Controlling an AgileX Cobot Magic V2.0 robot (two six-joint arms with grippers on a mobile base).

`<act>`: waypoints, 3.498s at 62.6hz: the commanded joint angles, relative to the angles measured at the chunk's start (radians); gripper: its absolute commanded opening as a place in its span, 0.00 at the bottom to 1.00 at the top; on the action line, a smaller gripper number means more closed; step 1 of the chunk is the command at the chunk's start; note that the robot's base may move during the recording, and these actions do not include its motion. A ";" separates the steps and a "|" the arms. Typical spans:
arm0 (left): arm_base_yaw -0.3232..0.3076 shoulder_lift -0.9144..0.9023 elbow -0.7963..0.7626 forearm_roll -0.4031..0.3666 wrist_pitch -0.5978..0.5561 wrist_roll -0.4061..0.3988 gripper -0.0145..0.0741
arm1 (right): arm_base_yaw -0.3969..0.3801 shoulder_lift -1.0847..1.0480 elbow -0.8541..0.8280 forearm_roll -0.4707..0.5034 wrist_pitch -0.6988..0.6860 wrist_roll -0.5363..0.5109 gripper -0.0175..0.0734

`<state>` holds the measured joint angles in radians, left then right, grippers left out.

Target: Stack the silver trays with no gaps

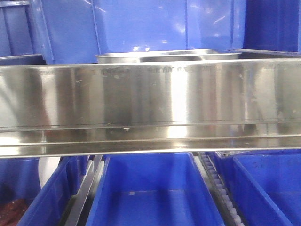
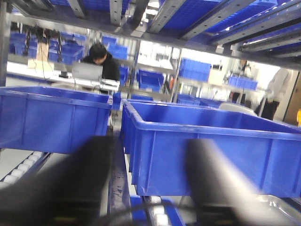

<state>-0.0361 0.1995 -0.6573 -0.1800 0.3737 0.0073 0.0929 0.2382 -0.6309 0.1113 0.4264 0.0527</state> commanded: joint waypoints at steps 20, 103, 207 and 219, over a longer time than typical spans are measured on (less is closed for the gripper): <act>-0.174 0.497 -0.421 -0.266 0.241 0.403 0.78 | 0.108 0.525 -0.447 0.016 0.120 -0.142 0.88; -0.478 1.575 -1.222 0.219 0.741 -0.376 0.76 | 0.222 1.539 -1.235 -0.094 0.729 0.135 0.84; -0.469 1.739 -1.234 0.239 0.760 -0.402 0.12 | 0.228 1.676 -1.236 -0.087 0.779 0.116 0.24; -0.469 1.739 -1.234 0.239 0.778 -0.402 0.11 | 0.228 1.675 -1.236 -0.087 0.786 0.116 0.22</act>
<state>-0.5016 1.9913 -1.8659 0.0545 1.1352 -0.4033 0.3215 1.9697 -1.8413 0.0374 1.1937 0.1891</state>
